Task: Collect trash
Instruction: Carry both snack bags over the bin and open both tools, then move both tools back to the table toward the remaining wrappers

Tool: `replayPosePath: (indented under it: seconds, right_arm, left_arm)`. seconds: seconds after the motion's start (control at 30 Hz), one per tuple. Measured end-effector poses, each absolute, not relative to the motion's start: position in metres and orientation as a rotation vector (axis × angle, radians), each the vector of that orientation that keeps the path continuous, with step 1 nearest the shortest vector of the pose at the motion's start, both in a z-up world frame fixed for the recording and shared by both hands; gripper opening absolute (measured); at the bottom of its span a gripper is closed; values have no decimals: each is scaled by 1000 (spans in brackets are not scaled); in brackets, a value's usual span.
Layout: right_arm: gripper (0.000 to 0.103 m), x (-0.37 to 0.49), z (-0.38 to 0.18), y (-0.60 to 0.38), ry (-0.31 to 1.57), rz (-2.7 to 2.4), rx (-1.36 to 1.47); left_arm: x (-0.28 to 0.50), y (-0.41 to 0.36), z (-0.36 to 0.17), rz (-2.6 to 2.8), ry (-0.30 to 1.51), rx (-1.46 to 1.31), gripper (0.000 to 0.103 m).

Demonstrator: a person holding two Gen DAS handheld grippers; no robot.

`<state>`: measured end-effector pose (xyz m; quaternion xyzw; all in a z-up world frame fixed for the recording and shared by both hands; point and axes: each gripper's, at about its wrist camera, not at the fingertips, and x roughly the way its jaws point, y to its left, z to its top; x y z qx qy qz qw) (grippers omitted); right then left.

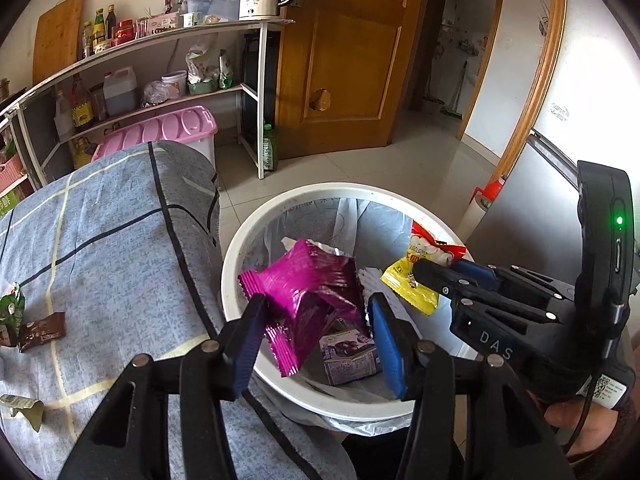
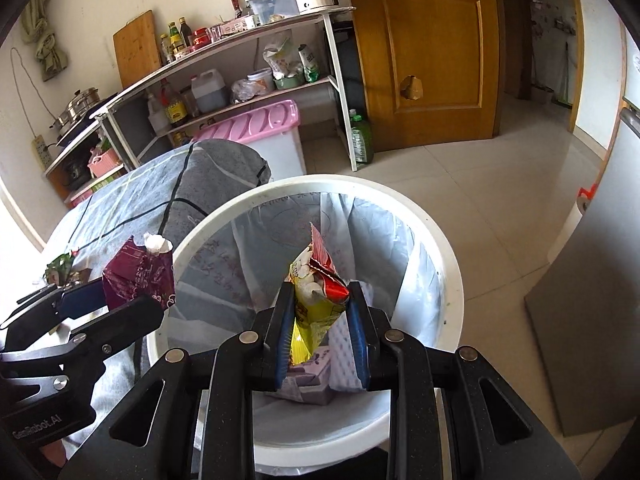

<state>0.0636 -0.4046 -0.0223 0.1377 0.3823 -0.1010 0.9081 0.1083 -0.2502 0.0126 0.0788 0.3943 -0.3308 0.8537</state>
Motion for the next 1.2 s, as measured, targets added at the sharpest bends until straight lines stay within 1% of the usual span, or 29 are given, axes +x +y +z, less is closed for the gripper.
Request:
replayPosePath:
  seconds: [0.07, 0.1, 0.2, 0.23, 0.27, 0.47, 0.73, 1.2]
  right_arm:
    - [28, 65, -23, -405, 793, -211, 283]
    - [29, 65, -24, -405, 794, -212, 281]
    - [41, 65, -24, -402, 794, -219, 269]
    - [47, 65, -24, -401, 793, -221, 267]
    - [49, 65, -24, -400, 791, -222, 267]
    - [49, 63, -22, -395, 793, -223, 278]
    - [49, 63, -17, -375, 784, -187, 273]
    - [49, 71, -10, -318, 761, -49, 251]
  left_arm:
    - [108, -250, 12, -698, 827, 166, 61]
    - [109, -249, 12, -695, 828, 167, 62]
    - [110, -247, 13, -688, 832, 159, 65]
    - [110, -245, 13, -685, 831, 157, 66]
    - [110, -244, 14, -685, 828, 156, 66]
    - [109, -229, 18, -661, 816, 140, 68]
    - [109, -197, 22, -612, 807, 100, 69]
    - [116, -101, 15, -426, 808, 0, 70]
